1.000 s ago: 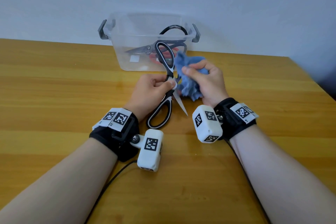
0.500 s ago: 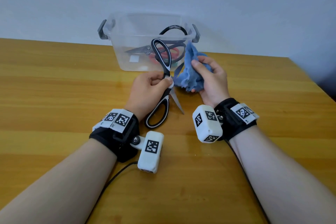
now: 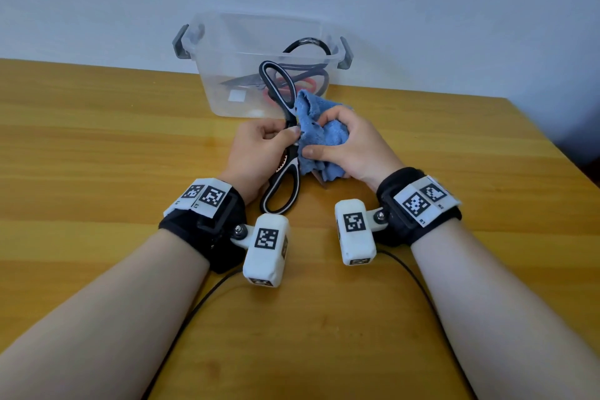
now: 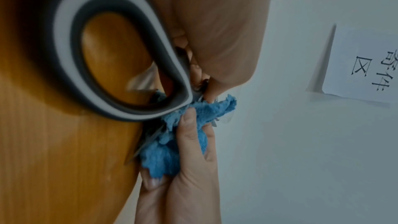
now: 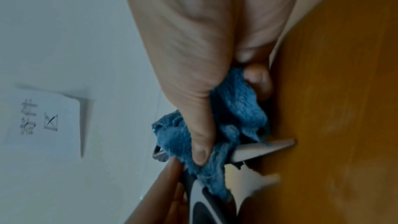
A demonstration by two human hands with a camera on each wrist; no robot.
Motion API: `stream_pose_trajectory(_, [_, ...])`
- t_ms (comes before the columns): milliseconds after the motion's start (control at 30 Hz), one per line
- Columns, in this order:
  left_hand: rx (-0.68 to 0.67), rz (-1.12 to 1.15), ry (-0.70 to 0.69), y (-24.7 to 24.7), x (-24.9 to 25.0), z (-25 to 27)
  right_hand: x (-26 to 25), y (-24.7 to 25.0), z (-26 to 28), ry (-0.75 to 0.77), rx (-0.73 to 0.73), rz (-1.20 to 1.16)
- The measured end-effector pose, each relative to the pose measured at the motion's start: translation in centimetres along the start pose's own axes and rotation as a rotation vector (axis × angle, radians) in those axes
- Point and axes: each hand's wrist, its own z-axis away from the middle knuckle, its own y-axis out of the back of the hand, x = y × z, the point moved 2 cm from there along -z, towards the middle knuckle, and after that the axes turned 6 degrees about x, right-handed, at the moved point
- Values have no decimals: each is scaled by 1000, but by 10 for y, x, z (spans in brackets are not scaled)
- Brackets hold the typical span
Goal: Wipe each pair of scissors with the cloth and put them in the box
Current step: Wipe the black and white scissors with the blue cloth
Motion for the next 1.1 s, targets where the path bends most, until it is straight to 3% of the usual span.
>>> stream_pose_trajectory(200, [42, 6, -11, 2, -5, -5, -1, 14, 8, -62, -53, 213])
stream_pose_trajectory(333, [-7, -34, -26, -2, -3, -3, 0, 12, 15, -180, 102, -89])
stream_pose_trajectory(400, [-17, -27, -16, -2, -3, -2, -4, 6, 14, -179, 116, -97])
stream_pose_trajectory(500, [16, 16, 1, 2, -4, -4, -14, -1, 12, -117, 63, 84])
stream_pose_trajectory(667, [18, 35, -1, 1, -6, -5, -16, 8, 13, -173, -125, 299])
stream_pose_trajectory(733, [23, 28, 2, 0, -6, -5, -13, 10, 16, -184, -113, 307])
stream_pose_trajectory(867, [-4, -13, -25, -1, -3, -4, -11, 8, 16, -280, 45, -28])
stream_pose_trajectory(967, [3, 18, -8, 0, -4, -4, -19, 0, 15, -198, 61, 69])
stream_pose_trajectory(1100, [5, 35, -17, 2, -5, -4, -26, 7, 15, -209, -81, 245])
